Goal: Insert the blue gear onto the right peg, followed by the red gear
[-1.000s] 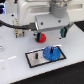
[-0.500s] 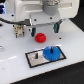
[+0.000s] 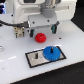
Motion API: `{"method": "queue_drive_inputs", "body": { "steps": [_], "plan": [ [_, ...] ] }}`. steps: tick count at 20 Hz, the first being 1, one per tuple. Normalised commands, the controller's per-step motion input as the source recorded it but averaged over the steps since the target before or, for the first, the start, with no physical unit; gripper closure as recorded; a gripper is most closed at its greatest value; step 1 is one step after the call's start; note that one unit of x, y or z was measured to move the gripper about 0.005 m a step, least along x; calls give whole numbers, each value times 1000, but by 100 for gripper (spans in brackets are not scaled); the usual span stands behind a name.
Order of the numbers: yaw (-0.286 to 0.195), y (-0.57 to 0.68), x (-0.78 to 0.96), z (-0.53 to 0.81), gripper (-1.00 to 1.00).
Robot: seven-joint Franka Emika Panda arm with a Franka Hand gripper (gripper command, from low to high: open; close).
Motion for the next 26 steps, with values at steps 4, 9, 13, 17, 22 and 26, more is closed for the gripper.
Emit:
{"method": "queue_drive_inputs", "body": {
  "steps": [4, 9, 13, 17, 22, 26],
  "plan": [
    [0, -75, -65, -118, -100],
    [0, -129, 14, -34, -100],
    [0, -111, -7, -44, -100],
    [0, 0, 0, -188, -100],
    [0, 0, 0, -238, -100],
    [0, -37, -108, -165, -100]
  ]
}}
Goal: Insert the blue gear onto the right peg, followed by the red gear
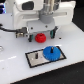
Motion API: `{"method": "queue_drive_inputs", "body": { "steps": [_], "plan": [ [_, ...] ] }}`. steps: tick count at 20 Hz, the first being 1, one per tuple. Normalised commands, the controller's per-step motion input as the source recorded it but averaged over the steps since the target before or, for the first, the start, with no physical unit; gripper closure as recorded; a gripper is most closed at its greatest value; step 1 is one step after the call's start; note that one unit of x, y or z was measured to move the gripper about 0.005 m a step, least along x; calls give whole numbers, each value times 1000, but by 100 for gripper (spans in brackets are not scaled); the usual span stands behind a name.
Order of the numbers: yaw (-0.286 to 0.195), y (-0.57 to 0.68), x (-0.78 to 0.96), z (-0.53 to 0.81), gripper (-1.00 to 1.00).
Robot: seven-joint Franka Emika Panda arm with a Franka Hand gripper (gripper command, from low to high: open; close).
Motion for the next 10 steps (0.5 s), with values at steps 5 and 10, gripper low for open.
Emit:
{"method": "queue_drive_inputs", "body": {
  "steps": [5, 10],
  "plan": [
    [0, 11, -181, -96, 100],
    [0, 14, -108, -39, 100]
  ]
}}
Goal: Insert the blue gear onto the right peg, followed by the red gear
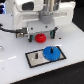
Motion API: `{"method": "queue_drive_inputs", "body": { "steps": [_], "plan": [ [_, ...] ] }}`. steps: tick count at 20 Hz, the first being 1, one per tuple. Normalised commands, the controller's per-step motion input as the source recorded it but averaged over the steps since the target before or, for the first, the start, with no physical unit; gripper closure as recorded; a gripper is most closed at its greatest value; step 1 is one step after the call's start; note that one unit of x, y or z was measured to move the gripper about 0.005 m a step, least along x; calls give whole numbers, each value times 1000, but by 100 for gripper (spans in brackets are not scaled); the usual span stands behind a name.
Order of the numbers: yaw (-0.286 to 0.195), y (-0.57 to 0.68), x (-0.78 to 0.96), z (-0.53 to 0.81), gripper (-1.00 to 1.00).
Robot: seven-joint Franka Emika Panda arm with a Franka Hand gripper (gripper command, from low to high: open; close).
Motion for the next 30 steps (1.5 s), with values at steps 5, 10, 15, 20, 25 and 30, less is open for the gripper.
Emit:
{"method": "queue_drive_inputs", "body": {
  "steps": [5, 10, 15, 20, 25, 30],
  "plan": [
    [0, 29, -50, -2, 100],
    [0, 1, 15, 274, 100],
    [0, 1, 227, 539, 100],
    [0, -64, 480, 460, 100],
    [0, -101, 587, 432, 100],
    [0, -26, 695, 360, 100]
  ]
}}
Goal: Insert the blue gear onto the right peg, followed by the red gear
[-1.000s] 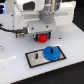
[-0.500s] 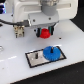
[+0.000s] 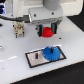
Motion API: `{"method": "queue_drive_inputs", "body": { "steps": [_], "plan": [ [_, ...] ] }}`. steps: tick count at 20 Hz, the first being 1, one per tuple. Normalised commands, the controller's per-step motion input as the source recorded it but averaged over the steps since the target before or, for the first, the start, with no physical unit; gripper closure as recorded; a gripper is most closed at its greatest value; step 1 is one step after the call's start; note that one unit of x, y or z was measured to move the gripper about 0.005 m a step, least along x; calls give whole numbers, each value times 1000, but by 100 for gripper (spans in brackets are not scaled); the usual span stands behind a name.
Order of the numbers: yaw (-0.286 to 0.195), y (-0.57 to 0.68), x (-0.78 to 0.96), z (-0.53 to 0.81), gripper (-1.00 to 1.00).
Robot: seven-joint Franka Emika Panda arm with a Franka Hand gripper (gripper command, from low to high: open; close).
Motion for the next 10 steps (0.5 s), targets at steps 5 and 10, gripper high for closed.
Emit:
{"method": "queue_drive_inputs", "body": {
  "steps": [5, 10],
  "plan": [
    [0, 9, 712, 255, 100],
    [0, 8, 668, 150, 100]
  ]
}}
